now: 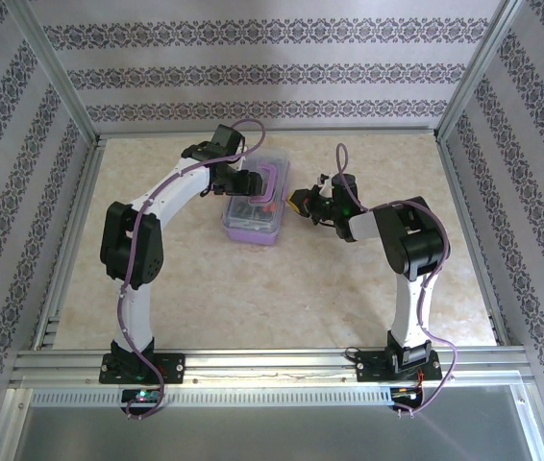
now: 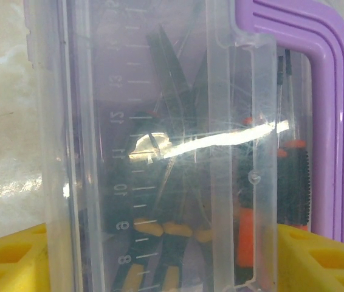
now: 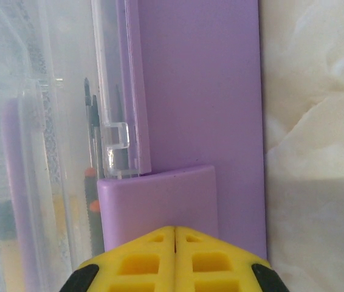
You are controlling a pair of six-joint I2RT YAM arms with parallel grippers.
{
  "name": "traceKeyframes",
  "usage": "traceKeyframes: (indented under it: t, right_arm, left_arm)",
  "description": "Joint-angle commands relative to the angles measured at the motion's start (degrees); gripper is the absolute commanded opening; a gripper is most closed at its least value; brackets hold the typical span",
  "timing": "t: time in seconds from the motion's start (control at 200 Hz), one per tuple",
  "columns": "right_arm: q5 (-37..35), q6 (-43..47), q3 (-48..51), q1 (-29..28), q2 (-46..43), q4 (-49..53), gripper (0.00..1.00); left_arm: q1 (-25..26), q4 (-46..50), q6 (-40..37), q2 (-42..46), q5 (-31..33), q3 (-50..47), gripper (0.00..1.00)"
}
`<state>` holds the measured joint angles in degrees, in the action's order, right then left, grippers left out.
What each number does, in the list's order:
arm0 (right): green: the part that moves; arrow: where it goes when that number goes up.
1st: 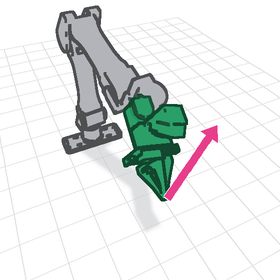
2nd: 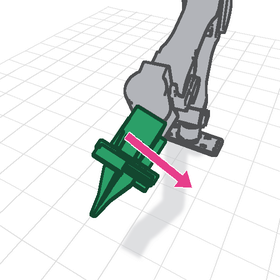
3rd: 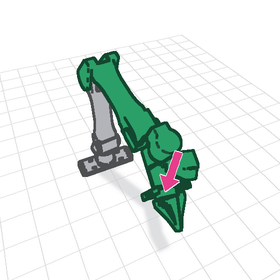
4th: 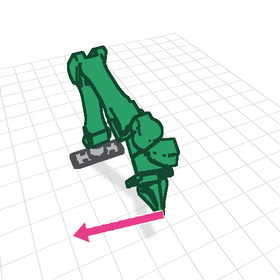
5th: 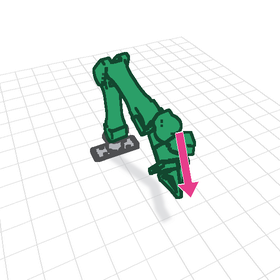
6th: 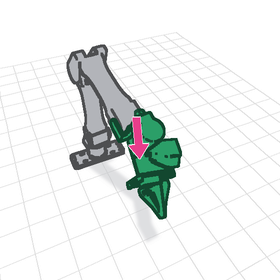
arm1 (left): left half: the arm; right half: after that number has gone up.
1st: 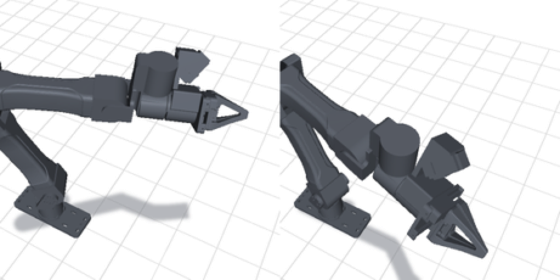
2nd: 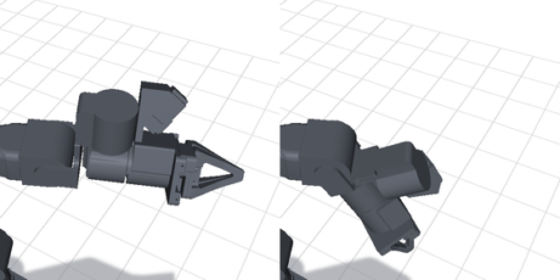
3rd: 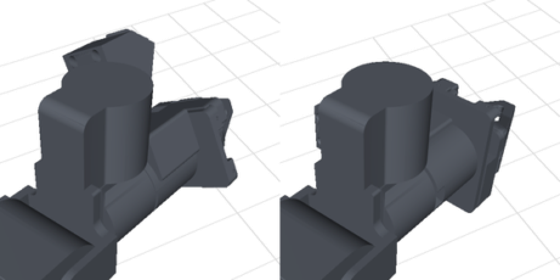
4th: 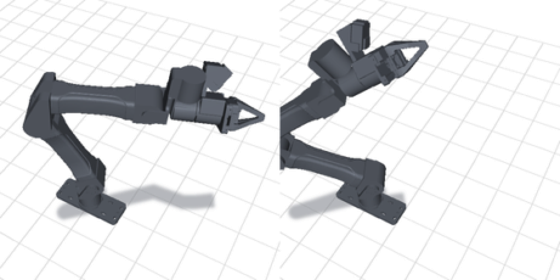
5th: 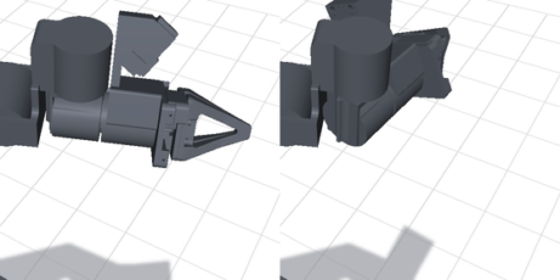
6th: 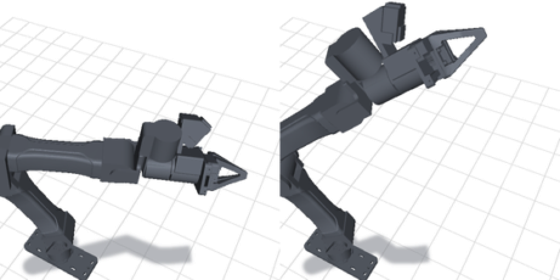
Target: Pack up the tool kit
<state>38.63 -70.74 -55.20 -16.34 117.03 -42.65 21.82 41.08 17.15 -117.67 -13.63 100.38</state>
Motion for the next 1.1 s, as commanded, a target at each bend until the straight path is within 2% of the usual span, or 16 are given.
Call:
traceKeyframes:
  t: [0.0,0.21,0.34,0.5,0.67,0.869,1.094]
  right_arm:
    - [2.6,1.5,0.0,-3.3,-1.1,1.9,0.04]
    - [1.4,6.9,5.6,3.5,-10.0,11.2,0.08]
    - [0.9,12.5,7.4,7.3,-16.8,20.2,0.1]
    - [-2.1,19.8,7.8,9.1,-25.0,31.3,0.12]
    - [-1.2,21.0,10.5,10.8,-29.2,32.5,0.14]
    - [-1.9,23.1,12.7,11.4,-35.0,35.2,0.15]
    - [-6.4,30.4,10.3,11.2,-43.7,48.4,0.21]
  left_arm:
    - [6.8,5.8,-0.3,-8.9,-9.2,-4.7,0.26]
    - [6.8,6.8,2.0,-6.7,-5.6,-3.4,0.35]
    - [6.7,6.4,6.5,-6.1,-4.1,-2.4,0.42]
    - [6.9,3.1,13.6,-3.5,-1.3,-5.1,0.48]
    - [7.2,2.4,16.7,0.2,-0.4,-6.2,0.67]
    - [7.1,4.8,15.6,5.6,3.0,-2.9,1.0]
    - [6.7,10.4,12.7,6.9,7.1,3.8,1.0]
